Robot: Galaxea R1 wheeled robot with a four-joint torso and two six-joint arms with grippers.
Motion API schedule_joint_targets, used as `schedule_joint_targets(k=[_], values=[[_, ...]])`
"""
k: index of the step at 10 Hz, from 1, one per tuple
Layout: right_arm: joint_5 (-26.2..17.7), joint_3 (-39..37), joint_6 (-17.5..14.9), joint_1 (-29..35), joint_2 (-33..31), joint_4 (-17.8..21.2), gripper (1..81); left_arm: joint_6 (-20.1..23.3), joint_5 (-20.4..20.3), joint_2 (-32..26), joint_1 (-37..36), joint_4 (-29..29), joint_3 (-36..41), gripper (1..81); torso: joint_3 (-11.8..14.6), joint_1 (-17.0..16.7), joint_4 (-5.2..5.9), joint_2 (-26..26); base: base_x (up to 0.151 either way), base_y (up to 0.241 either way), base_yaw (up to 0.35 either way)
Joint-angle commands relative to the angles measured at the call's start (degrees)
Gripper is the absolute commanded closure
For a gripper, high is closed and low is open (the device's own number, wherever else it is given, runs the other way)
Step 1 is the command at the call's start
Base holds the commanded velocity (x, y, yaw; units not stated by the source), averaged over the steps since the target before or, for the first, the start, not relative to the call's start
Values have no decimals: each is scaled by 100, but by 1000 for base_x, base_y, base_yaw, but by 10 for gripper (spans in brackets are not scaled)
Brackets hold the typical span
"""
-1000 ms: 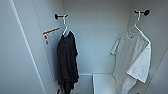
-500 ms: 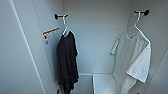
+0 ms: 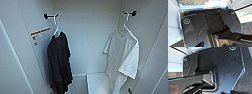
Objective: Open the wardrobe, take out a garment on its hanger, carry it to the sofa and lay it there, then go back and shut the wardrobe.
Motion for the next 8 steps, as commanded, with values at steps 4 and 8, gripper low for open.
schedule_joint_targets(k=[4,8], values=[[-329,57,-23,221,29,13,10,28,279,-45,-256,-82,14,10,0,-1,-435,0,0,0,0],[-329,57,-23,212,37,13,10,2,279,-62,-326,-73,23,10,0,-1,-612,0,0,0,0]])
